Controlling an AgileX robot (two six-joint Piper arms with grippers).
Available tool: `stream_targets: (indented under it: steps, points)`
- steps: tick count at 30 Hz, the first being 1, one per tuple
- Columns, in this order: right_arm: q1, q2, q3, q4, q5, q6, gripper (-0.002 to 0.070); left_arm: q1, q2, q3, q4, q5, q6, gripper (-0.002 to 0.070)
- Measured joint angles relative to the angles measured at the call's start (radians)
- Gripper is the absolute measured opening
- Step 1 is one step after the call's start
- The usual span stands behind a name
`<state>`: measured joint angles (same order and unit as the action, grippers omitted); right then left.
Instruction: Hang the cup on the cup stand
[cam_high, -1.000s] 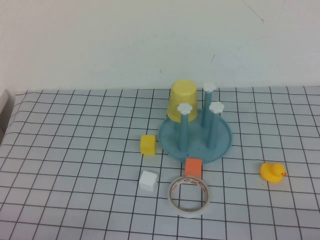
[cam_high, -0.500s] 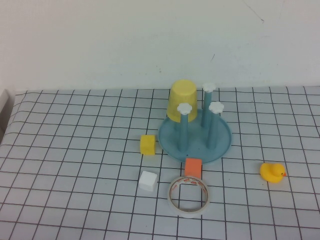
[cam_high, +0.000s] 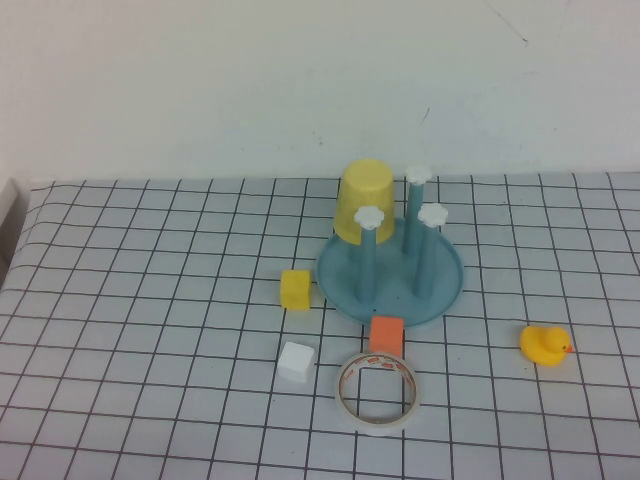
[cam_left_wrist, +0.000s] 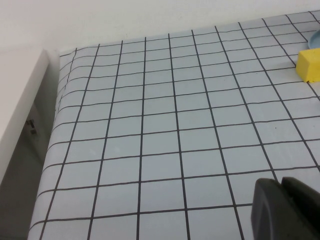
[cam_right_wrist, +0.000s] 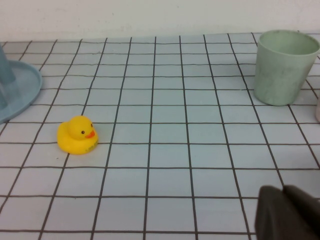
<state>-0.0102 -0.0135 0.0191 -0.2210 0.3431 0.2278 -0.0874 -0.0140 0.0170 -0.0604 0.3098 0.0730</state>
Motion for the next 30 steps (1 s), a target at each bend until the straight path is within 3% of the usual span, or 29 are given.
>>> stream_targets:
  steps: [30]
  points:
    - [-0.015, 0.000, 0.000, 0.000, 0.002, 0.000, -0.0001, 0.000, 0.000, 0.000, 0.000, 0.004, 0.002, -0.0001]
